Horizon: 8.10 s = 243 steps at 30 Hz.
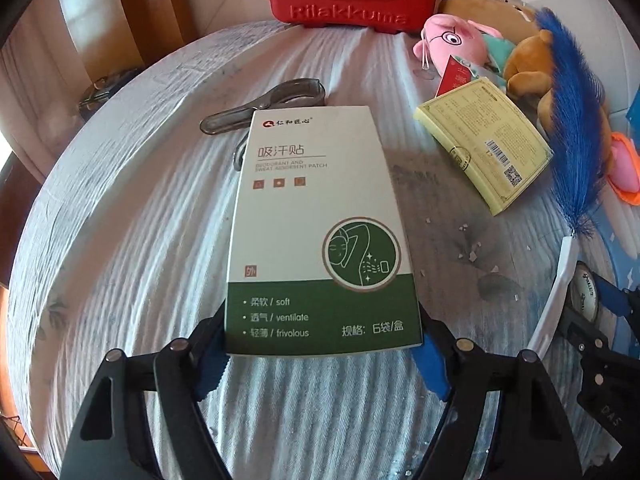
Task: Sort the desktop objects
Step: 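Grasp the white-and-green box with left tool while right tool grasps the black tape, then carry the box and tape roll into the blue crate with both tools, then withdraw both open tools from the crate back over the table, then grasp the blue feather duster with left tool while right tool grasps the brown teddy bear, then lift the feather duster with left tool while right tool lifts the teddy bear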
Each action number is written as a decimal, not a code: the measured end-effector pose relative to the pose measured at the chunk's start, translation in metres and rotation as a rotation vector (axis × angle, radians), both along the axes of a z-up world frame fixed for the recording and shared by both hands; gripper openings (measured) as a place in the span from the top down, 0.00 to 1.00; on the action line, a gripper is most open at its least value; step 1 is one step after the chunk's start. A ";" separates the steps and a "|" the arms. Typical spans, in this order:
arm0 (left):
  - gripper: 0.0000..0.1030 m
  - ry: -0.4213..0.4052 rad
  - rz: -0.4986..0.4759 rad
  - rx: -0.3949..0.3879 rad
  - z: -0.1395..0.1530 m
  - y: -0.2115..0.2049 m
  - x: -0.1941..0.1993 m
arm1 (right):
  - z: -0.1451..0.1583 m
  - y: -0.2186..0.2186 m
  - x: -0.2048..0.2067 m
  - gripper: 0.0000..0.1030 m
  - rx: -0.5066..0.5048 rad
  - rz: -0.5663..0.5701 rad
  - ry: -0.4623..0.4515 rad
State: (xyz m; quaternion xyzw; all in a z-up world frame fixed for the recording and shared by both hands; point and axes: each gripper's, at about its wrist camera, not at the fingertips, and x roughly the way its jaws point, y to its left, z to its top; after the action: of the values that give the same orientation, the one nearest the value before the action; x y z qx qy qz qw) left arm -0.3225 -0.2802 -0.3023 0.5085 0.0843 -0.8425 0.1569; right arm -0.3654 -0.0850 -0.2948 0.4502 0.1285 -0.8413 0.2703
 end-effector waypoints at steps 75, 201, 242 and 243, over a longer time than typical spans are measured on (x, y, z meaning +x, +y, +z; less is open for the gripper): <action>0.26 0.539 -0.800 0.101 0.318 0.643 -0.031 | 0.315 0.589 0.043 0.46 -0.102 -0.663 0.567; 0.73 0.092 -0.146 0.040 0.066 0.080 -0.166 | 0.071 0.026 -0.209 0.00 -0.027 -0.106 0.044; 0.78 0.212 -0.217 0.039 0.133 0.114 -0.145 | 0.132 0.051 -0.168 0.13 -0.136 -0.130 0.124; 0.78 0.220 -0.222 0.038 0.139 0.116 -0.140 | 0.137 0.054 -0.163 0.13 -0.139 -0.134 0.133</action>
State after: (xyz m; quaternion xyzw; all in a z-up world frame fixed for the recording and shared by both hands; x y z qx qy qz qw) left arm -0.4625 -0.1642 -0.1634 0.4221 0.0601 -0.9035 0.0428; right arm -0.5288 -0.0313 -0.1576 0.3814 0.0572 -0.8922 0.2349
